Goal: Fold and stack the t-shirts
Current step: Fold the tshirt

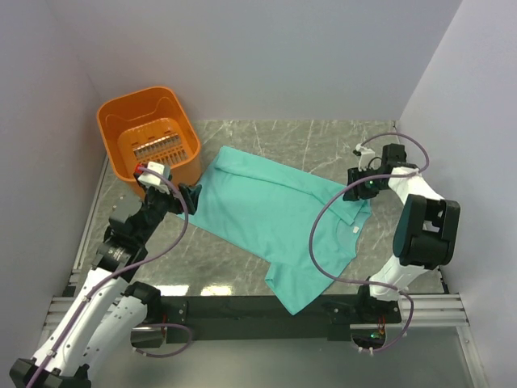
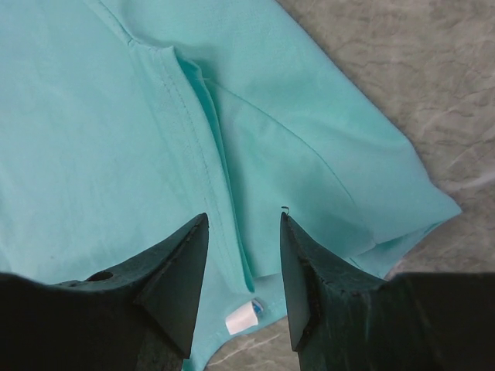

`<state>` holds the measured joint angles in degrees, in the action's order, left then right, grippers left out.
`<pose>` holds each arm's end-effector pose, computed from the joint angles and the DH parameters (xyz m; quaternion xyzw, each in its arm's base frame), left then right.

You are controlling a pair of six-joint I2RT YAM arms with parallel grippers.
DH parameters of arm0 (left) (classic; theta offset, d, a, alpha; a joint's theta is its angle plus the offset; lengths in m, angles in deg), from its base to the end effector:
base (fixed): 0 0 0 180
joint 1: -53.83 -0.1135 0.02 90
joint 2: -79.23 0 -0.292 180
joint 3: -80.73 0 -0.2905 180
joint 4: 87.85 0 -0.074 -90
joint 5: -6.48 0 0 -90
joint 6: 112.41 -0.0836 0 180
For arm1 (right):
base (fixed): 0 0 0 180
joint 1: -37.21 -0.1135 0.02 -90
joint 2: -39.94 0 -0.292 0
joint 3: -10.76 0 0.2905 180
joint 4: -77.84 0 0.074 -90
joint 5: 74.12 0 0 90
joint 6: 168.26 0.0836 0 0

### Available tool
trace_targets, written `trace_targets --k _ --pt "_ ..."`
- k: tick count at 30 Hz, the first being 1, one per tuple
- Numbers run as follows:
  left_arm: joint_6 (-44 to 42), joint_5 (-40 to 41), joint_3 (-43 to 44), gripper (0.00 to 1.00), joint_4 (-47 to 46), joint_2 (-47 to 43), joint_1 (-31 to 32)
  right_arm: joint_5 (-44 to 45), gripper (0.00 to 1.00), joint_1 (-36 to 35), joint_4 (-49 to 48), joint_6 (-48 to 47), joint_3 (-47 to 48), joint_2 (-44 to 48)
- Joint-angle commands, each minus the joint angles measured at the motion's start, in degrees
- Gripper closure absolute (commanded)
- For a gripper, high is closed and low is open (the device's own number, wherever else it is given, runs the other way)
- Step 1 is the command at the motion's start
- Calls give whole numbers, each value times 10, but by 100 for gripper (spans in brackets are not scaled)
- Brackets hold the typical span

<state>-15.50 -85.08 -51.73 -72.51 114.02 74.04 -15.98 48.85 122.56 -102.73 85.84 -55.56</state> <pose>0.2066 -0.0785 0.3371 0.0931 0.7169 -0.1716 0.6693 0.3823 -0.0337 0.1712 -0.1636 0.9266 0.1907 0.2799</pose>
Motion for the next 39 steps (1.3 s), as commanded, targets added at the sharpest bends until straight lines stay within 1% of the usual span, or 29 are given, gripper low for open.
trace_targets --k 1,7,13,20,28,32,33,39 --pt "-1 14 9 3 -12 3 2 14 51 -24 16 12 22 -15" --pt "6 4 5 3 -14 -8 4 7 51 -59 30 16 57 -50" --pt "4 4 5 4 -14 -9 4 8 51 -73 36 42 111 -104" --pt "5 2 5 4 -16 -9 6 22 51 -89 32 47 122 -133" --pt "4 2 4 4 -16 -9 6 25 51 -111 42 29 103 -125" --pt "4 3 3 4 -16 -11 6 35 52 -115 47 13 76 -93" --pt "4 2 3 4 -16 -10 6 35 52 -129 47 9 72 -85" --pt "3 2 3 4 -16 -10 6 34 53 -150 85 -20 58 -52"
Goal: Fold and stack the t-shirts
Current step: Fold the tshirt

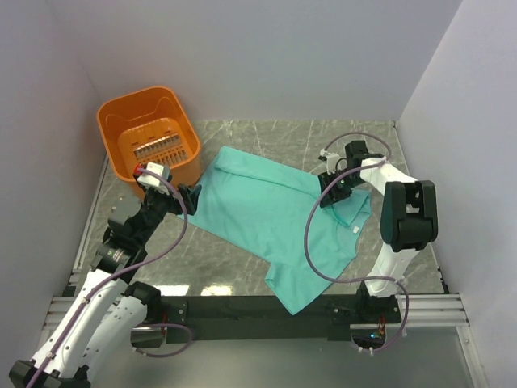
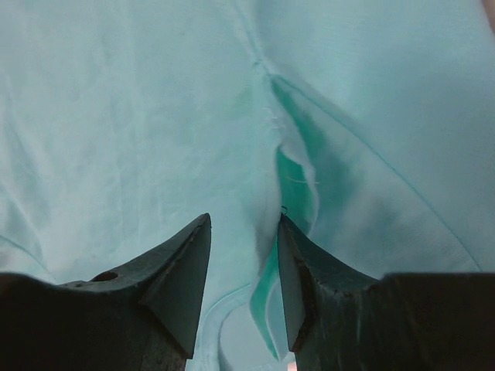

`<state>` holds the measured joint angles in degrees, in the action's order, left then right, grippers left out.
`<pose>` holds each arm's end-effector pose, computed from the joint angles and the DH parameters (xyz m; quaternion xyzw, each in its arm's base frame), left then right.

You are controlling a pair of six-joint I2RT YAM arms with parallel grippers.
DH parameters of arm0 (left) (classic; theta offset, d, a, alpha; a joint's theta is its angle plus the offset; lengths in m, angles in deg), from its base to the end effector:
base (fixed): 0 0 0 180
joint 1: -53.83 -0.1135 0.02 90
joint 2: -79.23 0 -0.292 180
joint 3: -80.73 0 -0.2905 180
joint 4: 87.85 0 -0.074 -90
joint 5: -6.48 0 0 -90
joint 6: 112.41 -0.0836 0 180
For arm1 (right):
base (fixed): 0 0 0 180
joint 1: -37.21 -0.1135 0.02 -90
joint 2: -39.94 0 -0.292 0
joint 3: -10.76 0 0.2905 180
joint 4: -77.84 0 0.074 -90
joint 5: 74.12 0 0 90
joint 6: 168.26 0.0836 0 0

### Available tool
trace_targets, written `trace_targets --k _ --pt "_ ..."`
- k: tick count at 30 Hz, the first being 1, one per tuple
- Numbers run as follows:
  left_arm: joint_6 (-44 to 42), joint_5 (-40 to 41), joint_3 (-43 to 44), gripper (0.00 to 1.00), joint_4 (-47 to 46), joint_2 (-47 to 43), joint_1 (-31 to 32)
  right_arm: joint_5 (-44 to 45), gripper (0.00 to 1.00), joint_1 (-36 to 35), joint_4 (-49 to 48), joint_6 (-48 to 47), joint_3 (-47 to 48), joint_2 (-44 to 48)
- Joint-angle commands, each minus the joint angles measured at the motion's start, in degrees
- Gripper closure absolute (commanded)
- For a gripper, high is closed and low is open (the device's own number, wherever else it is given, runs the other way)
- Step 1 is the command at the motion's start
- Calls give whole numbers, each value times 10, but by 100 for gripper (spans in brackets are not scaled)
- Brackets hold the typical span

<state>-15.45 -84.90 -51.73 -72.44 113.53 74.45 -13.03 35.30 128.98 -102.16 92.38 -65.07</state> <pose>0.2043 -0.0790 0.3386 0.0940 0.7142 -0.1737 0.6715 0.3999 0.0538 0.1384 -0.2470 0.9278 0.2180 0.1751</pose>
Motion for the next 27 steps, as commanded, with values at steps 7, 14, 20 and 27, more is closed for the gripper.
trace_targets --k 7,14,20,27 --pt "2 2 2 4 -16 -7 2 -34 53 -55 79 -78 -13 59" --pt "2 6 2 4 -16 -7 2 -72 53 -77 119 -118 -1 74" --pt "2 2 1 4 -18 -7 2 -24 53 -64 67 -81 -13 128" --pt "2 2 1 4 -17 -6 2 67 52 -56 -34 17 0 89"
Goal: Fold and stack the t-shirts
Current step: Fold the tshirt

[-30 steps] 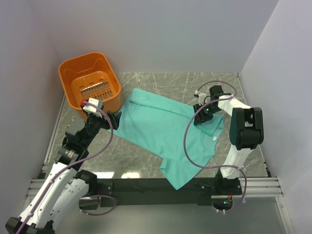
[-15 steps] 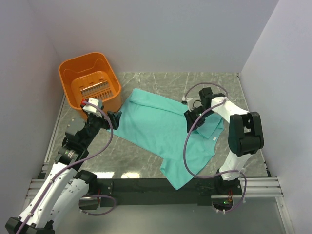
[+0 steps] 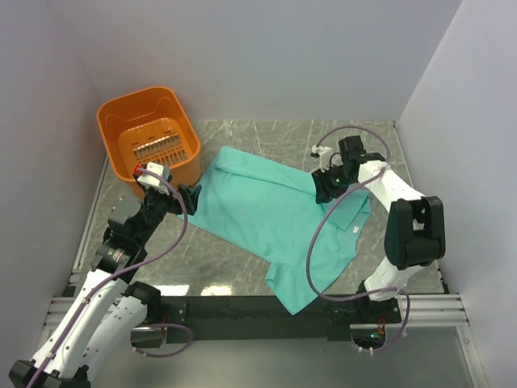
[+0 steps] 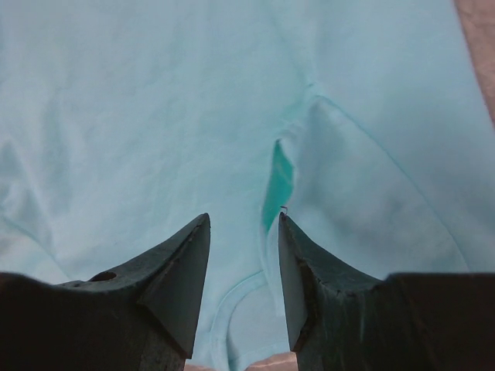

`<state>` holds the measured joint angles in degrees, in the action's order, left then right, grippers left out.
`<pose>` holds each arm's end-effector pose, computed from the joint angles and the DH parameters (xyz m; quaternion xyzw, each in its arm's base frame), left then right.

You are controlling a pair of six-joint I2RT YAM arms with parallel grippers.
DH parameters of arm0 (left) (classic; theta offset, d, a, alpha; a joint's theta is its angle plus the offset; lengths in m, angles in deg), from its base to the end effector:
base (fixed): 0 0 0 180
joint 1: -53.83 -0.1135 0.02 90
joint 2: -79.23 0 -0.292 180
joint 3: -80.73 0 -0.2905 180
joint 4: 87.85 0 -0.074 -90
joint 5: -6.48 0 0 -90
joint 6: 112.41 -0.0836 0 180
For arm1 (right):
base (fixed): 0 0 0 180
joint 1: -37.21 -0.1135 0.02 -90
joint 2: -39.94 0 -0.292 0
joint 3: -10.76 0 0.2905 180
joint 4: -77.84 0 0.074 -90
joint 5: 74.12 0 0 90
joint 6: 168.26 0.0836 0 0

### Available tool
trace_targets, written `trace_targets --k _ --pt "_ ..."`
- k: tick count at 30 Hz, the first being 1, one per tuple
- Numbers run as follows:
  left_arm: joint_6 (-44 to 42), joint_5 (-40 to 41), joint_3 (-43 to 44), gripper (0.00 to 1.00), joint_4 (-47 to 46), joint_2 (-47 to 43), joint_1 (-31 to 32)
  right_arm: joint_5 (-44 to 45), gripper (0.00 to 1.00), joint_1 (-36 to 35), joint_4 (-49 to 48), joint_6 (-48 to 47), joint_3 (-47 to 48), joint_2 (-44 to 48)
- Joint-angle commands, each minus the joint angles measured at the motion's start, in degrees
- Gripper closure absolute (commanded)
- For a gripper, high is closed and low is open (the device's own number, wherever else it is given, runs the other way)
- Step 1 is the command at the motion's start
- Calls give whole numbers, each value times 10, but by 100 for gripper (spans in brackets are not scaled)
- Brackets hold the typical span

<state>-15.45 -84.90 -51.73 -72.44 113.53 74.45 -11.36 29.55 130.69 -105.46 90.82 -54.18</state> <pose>0.2043 -0.0790 0.3386 0.0940 0.7142 -0.1737 0.6715 0.3724 0.0887 0.1977 -0.3302 0.8944 0.1944 0.2308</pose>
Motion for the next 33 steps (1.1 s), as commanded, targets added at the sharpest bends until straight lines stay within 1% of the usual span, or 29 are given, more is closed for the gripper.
trace_targets --k 1,5,7,13,17,21,24,25,28,31,32,33 --pt "2 2 1 4 -19 -6 2 58 52 0 -55 56 21 -38" --pt "2 1 0 4 -19 -5 2 72 52 -2 -62 67 43 -72" --pt "2 0 0 4 -18 -4 2 56 52 -11 -55 61 47 -86" --pt "2 -4 0 4 -20 -4 2 36 52 -55 -45 41 34 -101" --pt "2 -4 -1 4 -21 -4 3 37 52 -69 -30 39 44 -120" --pt "2 -5 -1 4 -21 -4 3 33 52 -71 -9 27 51 -117" --pt "2 -6 -2 4 -22 -3 3 18 52 -67 16 0 60 -88" --pt "2 -5 -2 4 -22 -2 3 9 52 -64 22 -6 62 -65" --pt "8 -5 -3 4 -23 0 3 -40 52 -39 49 -37 67 -13" --pt "25 1 -3 2 -23 8 3 -90 51 -19 86 -111 45 42" --pt "36 5 -1 1 -23 9 3 -98 51 -17 93 -153 32 58" --pt "49 12 2 1 -18 19 3 -114 50 -19 102 -175 -3 88"
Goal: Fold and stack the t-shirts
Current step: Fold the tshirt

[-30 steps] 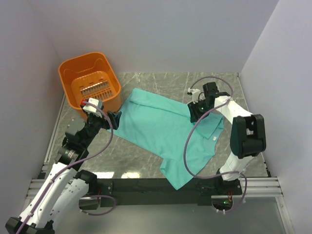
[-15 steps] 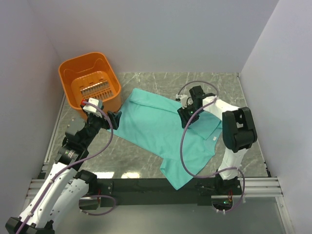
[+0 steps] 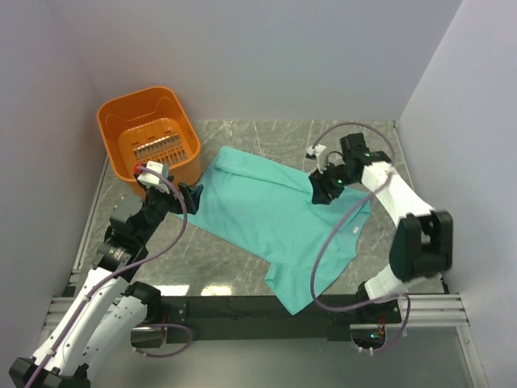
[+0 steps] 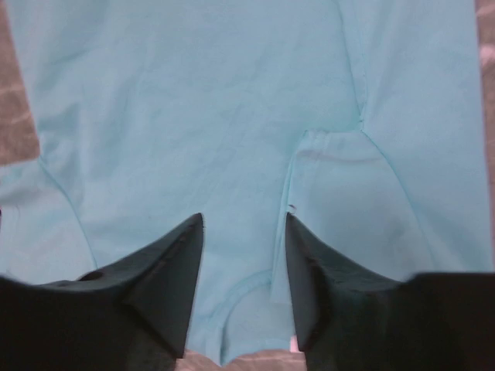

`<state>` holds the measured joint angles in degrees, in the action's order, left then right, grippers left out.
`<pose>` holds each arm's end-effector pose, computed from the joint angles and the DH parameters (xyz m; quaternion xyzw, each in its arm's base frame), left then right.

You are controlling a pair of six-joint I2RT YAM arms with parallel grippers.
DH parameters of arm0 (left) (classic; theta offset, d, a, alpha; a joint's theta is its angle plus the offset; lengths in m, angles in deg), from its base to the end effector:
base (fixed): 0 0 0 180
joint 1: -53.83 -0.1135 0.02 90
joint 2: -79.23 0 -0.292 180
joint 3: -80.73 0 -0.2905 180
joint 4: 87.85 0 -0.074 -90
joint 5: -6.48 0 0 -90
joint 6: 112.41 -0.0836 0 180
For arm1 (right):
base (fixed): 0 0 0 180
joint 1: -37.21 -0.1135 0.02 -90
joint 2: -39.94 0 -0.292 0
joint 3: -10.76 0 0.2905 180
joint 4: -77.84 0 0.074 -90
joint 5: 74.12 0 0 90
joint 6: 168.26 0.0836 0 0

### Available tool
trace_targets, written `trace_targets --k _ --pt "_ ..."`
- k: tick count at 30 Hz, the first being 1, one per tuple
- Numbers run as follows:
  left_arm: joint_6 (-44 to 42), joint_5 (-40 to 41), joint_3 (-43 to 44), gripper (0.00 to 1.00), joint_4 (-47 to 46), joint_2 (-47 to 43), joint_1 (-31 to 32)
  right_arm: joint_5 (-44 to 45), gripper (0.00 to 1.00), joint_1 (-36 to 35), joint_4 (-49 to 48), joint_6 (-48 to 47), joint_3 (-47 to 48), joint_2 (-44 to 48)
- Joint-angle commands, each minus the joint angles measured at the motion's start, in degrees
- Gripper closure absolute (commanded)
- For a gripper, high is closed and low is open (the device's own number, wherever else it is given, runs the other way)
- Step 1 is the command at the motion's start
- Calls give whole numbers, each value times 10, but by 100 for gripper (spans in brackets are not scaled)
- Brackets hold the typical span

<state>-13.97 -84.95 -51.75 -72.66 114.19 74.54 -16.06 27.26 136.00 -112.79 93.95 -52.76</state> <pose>0.2066 -0.0803 0.3368 0.0858 0.7180 -0.1825 0.6661 0.3620 0.1084 0.2231 -0.4063 0.8529 0.2241 0.2394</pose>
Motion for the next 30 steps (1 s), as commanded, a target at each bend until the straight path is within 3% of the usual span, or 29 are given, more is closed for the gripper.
trace_targets --k 1,2,4,9,12,18,21,30 --pt "63 13 4 0 -13 19 1 -81 45 3 55 -131 -57 91" --pt "79 33 11 1 -9 26 1 -92 43 0 61 -193 -104 107" --pt "127 24 24 1 15 58 1 -89 44 -31 49 -229 -153 155" --pt "264 -18 55 2 90 130 1 -3 45 -168 -47 -210 -265 235" --pt "345 8 42 4 132 140 1 -1 45 -245 -62 -223 -285 262" --pt "444 136 2 7 205 142 1 2 46 -375 -65 -212 -288 275" --pt "472 171 -6 11 212 162 1 30 47 -447 -73 -208 -304 285" --pt "514 225 -29 15 179 203 1 76 47 -569 -41 -227 -341 314"
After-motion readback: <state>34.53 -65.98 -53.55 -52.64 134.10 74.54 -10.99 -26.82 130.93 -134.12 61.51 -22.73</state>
